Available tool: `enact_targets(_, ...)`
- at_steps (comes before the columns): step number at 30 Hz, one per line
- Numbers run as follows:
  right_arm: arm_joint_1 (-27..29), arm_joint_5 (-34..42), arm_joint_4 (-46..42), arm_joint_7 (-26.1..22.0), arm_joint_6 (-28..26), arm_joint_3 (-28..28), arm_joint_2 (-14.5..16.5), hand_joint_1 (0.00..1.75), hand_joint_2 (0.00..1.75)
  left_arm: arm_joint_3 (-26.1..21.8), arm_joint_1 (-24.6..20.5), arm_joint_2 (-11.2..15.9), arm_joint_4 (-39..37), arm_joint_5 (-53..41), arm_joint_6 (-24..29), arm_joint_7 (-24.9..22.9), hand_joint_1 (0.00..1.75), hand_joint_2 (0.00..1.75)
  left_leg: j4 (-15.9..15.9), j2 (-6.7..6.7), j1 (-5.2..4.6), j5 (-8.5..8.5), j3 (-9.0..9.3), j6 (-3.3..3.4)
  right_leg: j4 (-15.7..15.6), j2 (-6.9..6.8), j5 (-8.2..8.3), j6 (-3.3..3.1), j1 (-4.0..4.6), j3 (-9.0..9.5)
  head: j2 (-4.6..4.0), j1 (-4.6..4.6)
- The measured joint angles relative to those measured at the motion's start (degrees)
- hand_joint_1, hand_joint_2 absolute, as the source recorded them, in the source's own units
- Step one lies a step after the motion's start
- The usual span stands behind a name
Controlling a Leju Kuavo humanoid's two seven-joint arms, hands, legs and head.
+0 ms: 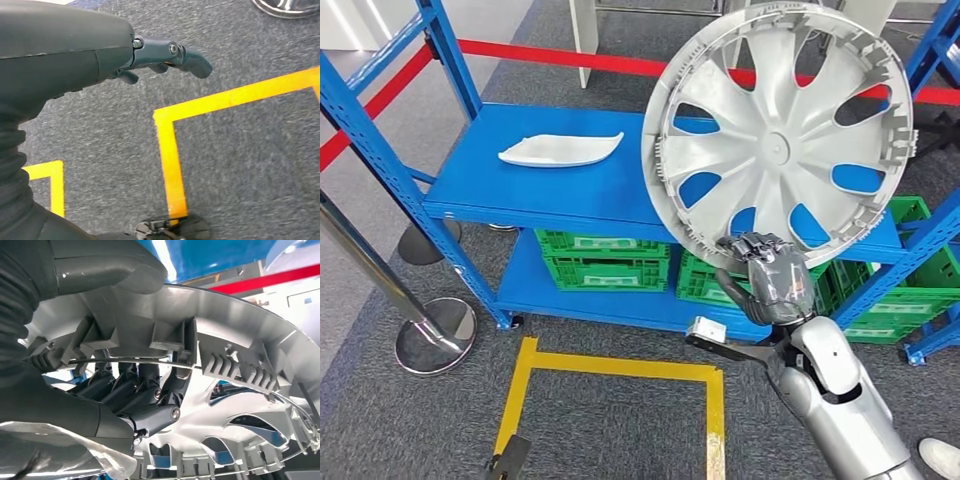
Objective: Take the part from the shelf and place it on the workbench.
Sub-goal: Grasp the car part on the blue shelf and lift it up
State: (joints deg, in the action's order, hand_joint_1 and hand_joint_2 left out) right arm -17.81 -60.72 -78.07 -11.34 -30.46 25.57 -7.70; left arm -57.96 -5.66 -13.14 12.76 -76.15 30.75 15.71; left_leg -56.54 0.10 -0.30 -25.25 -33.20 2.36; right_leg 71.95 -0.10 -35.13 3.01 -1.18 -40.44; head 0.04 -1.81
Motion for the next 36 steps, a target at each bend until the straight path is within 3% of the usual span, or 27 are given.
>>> enact_targets(1, 0.07, 0.02, 0.00, 0.00, -0.01, -0.01, -0.02, 1.75, 1.75, 0.00, 0.01, -0.02, 0.00, 0.00, 0.00, 0.00, 0.00, 1.75, -0.13, 0.02, 0.00, 0.53, -0.83, -0.06, 1.53, 0.00, 0.13, 0.12, -0.01, 0.22, 0.00, 0.00)
enact_targets(2, 0.12, 0.03, 0.00, 0.00, -0.01, -0.02, -0.03, 1.75, 1.75, 0.00, 0.01, -0.03, 0.00, 0.00, 0.00, 0.00, 0.00, 1.75, -0.32, 0.02, 0.03, 1.02, -1.66, -0.17, 1.07, -0.01, 1.37, 0.20, -0.04, 1.40, 0.00, 0.02)
enact_targets(4, 0.09, 0.05, -0.01, 0.00, -0.01, -0.05, -0.05, 1.75, 1.75, 0.00, 0.02, -0.05, 0.00, 0.00, 0.00, 0.00, 0.00, 1.75, -0.96, 0.00, 0.12, 1.82, -3.22, -0.58, -5.17, -0.04, 4.02, 0.33, -0.14, 6.29, 0.01, 0.02)
enact_targets(6, 0.02, 0.07, -0.09, 0.01, -0.02, -0.06, -0.04, 1.75, 1.75, 0.00, 0.00, -0.05, 0.00, 0.01, 0.01, -0.01, 0.00, 1.75, -1.78, -0.01, 0.03, 2.45, -4.39, -1.18, -12.19, 0.07, 3.86, 0.11, -0.03, 11.07, 0.01, 0.01)
enact_targets(7, 0.01, 0.10, -0.13, 0.03, -0.03, -0.08, -0.04, 1.75, 1.75, 0.00, 0.00, -0.04, 0.00, 0.02, 0.02, 0.00, 0.00, 1.75, -2.04, -0.02, -0.04, 2.84, -4.74, -1.49, -13.87, 0.13, 3.23, -0.15, 0.09, 12.06, 0.01, 0.03)
enact_targets(10, 0.17, 0.21, -0.16, 0.11, -0.03, -0.16, -0.05, 1.75, 1.75, 0.00, 0.15, 0.06, 0.00, 0.02, 0.02, -0.01, 0.00, 1.75, -2.38, -0.09, -0.02, 3.39, -5.43, -2.37, -14.15, 0.06, 3.81, -1.52, 0.13, 11.34, 0.01, 0.04)
enact_targets(12, 0.20, 0.21, -0.15, 0.11, -0.03, -0.21, -0.09, 1.75, 1.75, 0.00, 0.30, 0.15, 0.00, 0.02, 0.02, -0.02, 0.00, 1.75, -5.31, -0.16, 0.14, -0.08, -6.47, -3.03, -14.17, -0.09, 4.86, -2.60, -0.03, 10.27, 0.00, -0.12)
enact_targets(14, 0.22, 0.21, -0.16, 0.12, -0.03, -0.26, -0.10, 1.75, 1.75, 0.00, 0.31, 0.18, 0.00, 0.02, 0.00, -0.02, 0.00, 1.75, -12.43, -0.17, 0.26, -5.75, -8.10, -3.48, -14.10, -0.10, 5.94, -3.07, 0.04, 9.10, 0.00, -0.33)
enact_targets(15, 0.26, 0.21, -0.15, 0.12, -0.02, -0.27, -0.10, 1.75, 1.75, 0.00, 0.30, 0.19, 0.00, 0.02, -0.02, -0.02, 0.00, 1.75, -16.03, -0.17, 0.28, -7.57, -8.67, -3.56, -14.02, -0.10, 6.48, -3.07, 0.10, 8.37, 0.01, -0.36)
enact_targets(16, 0.30, 0.21, -0.14, 0.11, -0.01, -0.29, -0.10, 1.75, 1.75, -0.01, 0.28, 0.20, 0.00, 0.03, -0.03, -0.02, 0.00, 1.75, -18.34, -0.17, 0.28, -8.13, -8.66, -3.52, -13.94, -0.12, 6.97, -3.07, 0.18, 7.64, 0.01, -0.35)
enact_targets(17, 0.33, 0.21, -0.14, 0.11, 0.01, -0.31, -0.10, 1.75, 1.75, -0.01, 0.28, 0.20, 0.00, 0.03, -0.05, -0.02, 0.00, 1.75, -18.61, -0.17, 0.26, -7.47, -7.74, -3.34, -13.84, -0.13, 7.44, -3.07, 0.26, 6.92, 0.01, -0.37)
enact_targets(18, 0.34, 0.21, -0.13, 0.14, 0.03, -0.32, -0.10, 1.75, 1.75, -0.01, 0.27, 0.21, 0.00, 0.03, -0.06, -0.02, 0.00, 1.75, -16.74, -0.18, 0.22, -6.07, -5.86, -3.02, -13.76, -0.13, 7.90, -3.05, 0.37, 6.27, 0.00, -0.37)
enact_targets(20, 0.35, 0.19, -0.13, 0.23, 0.09, -0.43, -0.10, 1.75, 1.75, -0.01, 0.19, 0.27, 0.00, 0.03, -0.07, -0.01, 0.00, 1.75, -9.00, -0.25, -0.03, -4.00, -0.26, -2.00, -13.67, -0.12, 8.71, -2.85, 0.61, 5.31, 0.00, -0.35)
enact_targets(21, 0.33, 0.16, -0.13, 0.31, 0.13, -0.51, -0.10, 1.75, 1.75, -0.01, 0.11, 0.31, 0.00, 0.03, -0.07, 0.01, 0.00, 1.75, -5.17, -0.28, -0.19, -3.96, 2.17, -1.56, -13.65, -0.13, 9.13, -2.62, 0.68, 4.99, 0.00, -0.32)
enact_targets(23, 0.28, 0.13, -0.13, 0.44, 0.22, -0.60, -0.10, 1.75, 1.75, -0.01, 0.01, 0.35, 0.00, 0.03, -0.07, 0.03, 0.00, 1.75, -1.15, -0.30, -0.53, -4.59, 4.29, -1.06, -13.74, -0.18, 10.06, -1.93, 0.62, 4.49, 0.00, -0.32)
enact_targets(25, 0.39, 0.09, -0.12, 0.45, 0.33, -0.62, -0.12, 1.75, 1.75, -0.01, 0.05, 0.34, 0.00, 0.04, -0.07, 0.04, 0.00, 1.75, -0.28, -0.18, -0.50, -3.92, 3.99, -0.70, -13.78, -0.14, 10.52, -1.15, 0.49, 4.07, 0.00, -0.32)
enact_targets(26, 0.49, 0.08, -0.10, 0.44, 0.37, -0.64, -0.16, 1.75, 1.75, -0.02, 0.06, 0.34, 0.00, 0.04, -0.07, 0.03, 0.00, 1.75, 0.01, -0.07, -0.37, -3.39, 3.68, -0.35, -13.13, -0.09, 9.63, -0.87, 0.49, 3.56, 0.00, -0.30)
enact_targets(27, 0.56, 0.07, -0.08, 0.44, 0.40, -0.71, -0.22, 1.75, 1.75, -0.03, 0.05, 0.34, 0.00, 0.05, -0.07, 0.03, 0.00, 1.75, 0.22, 0.04, -0.23, -2.76, 3.20, 0.00, -11.34, -0.04, 7.77, -0.67, 0.51, 2.74, 0.00, -0.19)
enact_targets(29, 0.60, 0.06, -0.04, 0.45, 0.48, -0.84, -0.32, 1.75, 1.75, -0.04, 0.00, 0.29, 0.00, 0.04, -0.10, 0.03, 0.00, 1.75, 0.05, 0.12, -0.20, -1.70, 1.75, 0.46, -4.61, 0.00, 2.54, -0.40, 0.46, 0.43, 0.01, -0.03)
enact_targets(30, 0.66, 0.04, -0.02, 0.46, 0.54, -0.90, -0.35, 1.75, 1.75, -0.04, 0.01, 0.26, 0.00, 0.03, -0.13, 0.03, 0.00, 1.75, -0.13, 0.13, -0.25, -1.19, 0.91, 0.49, -0.91, 0.00, 0.72, -0.27, 0.45, -0.45, 0.01, 0.02)
enact_targets(31, 0.77, 0.02, 0.00, 0.46, 0.61, -0.92, -0.38, 1.75, 1.75, -0.04, 0.02, 0.23, 0.00, 0.02, -0.15, 0.03, 0.00, 1.75, -0.28, 0.13, -0.29, -0.70, 0.11, 0.47, 1.58, 0.00, 0.15, -0.16, 0.45, -0.72, 0.01, 0.02)
enact_targets(32, 0.88, -0.01, 0.03, 0.46, 0.66, -0.93, -0.40, 1.75, 1.75, -0.04, 0.03, 0.23, 0.00, 0.02, -0.17, 0.03, 0.00, 1.75, -0.42, 0.14, -0.31, -0.21, -0.66, 0.41, 2.24, 0.00, 0.83, -0.10, 0.45, -0.13, 0.01, 0.03)
enact_targets(33, 0.95, -0.03, 0.05, 0.46, 0.70, -0.94, -0.43, 1.75, 1.75, -0.04, 0.03, 0.23, 0.00, 0.02, -0.19, 0.03, 0.00, 1.75, -0.60, 0.13, -0.32, 0.23, -1.39, 0.31, 0.81, -0.01, 2.39, -0.10, 0.45, 1.47, 0.01, 0.02)
enact_targets(34, 0.95, -0.04, 0.05, 0.46, 0.71, -0.95, -0.45, 1.75, 1.75, -0.04, 0.03, 0.22, 0.00, 0.02, -0.21, 0.03, 0.00, 1.75, -0.87, 0.13, -0.30, 0.62, -2.07, 0.16, -2.55, -0.02, 3.98, -0.14, 0.44, 4.08, 0.01, 0.03)
enact_targets(36, 0.81, -0.04, 0.03, 0.51, 0.71, -0.98, -0.44, 1.75, 1.75, -0.04, 0.02, 0.19, 0.00, 0.02, -0.24, 0.03, 0.00, 1.75, -1.48, 0.11, -0.43, 1.30, -3.26, -0.29, -10.53, 0.01, 4.66, -0.35, 0.56, 9.67, 0.01, 0.01)
